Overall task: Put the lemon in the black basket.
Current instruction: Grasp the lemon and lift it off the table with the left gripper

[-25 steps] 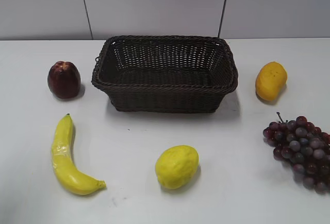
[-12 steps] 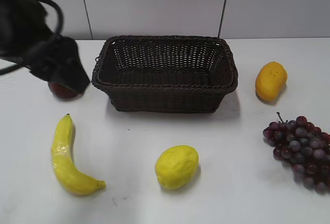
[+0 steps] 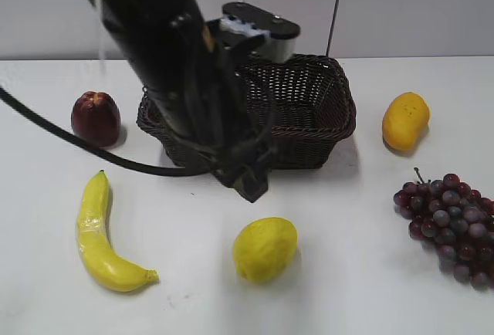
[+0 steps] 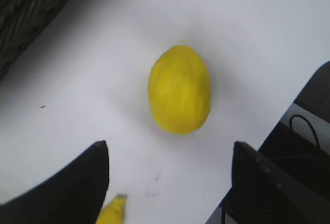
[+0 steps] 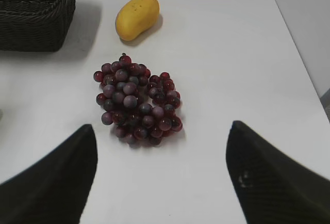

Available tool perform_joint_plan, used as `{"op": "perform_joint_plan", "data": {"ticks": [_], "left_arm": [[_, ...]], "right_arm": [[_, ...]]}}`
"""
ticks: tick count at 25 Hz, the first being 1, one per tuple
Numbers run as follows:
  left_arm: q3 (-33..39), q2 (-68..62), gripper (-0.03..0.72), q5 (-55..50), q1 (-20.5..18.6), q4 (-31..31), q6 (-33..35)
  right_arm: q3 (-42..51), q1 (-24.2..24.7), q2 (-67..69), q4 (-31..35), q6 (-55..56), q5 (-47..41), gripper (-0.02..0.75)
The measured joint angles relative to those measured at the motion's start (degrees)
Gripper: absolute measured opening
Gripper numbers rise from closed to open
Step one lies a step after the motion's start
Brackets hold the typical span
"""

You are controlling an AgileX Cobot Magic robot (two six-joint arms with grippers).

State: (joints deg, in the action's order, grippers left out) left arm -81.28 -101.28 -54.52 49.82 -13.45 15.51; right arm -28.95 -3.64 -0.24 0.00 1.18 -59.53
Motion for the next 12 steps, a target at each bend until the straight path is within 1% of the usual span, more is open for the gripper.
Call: {"op": "perform_joint_plan", "data": {"ticks": [4, 12], "left_arm": [[-2.79, -4.87, 0.550, 0.06, 1.43, 0.11, 0.00], [-3.59, -11.74, 0.550, 0.82, 1.58, -1.81, 0.00]], "right_arm": [[0.00, 0.00, 0.00, 0.00, 0.00, 0.00, 0.589], [0.00, 0.00, 0.00, 0.00, 0.00, 0.00, 0.589]]}}
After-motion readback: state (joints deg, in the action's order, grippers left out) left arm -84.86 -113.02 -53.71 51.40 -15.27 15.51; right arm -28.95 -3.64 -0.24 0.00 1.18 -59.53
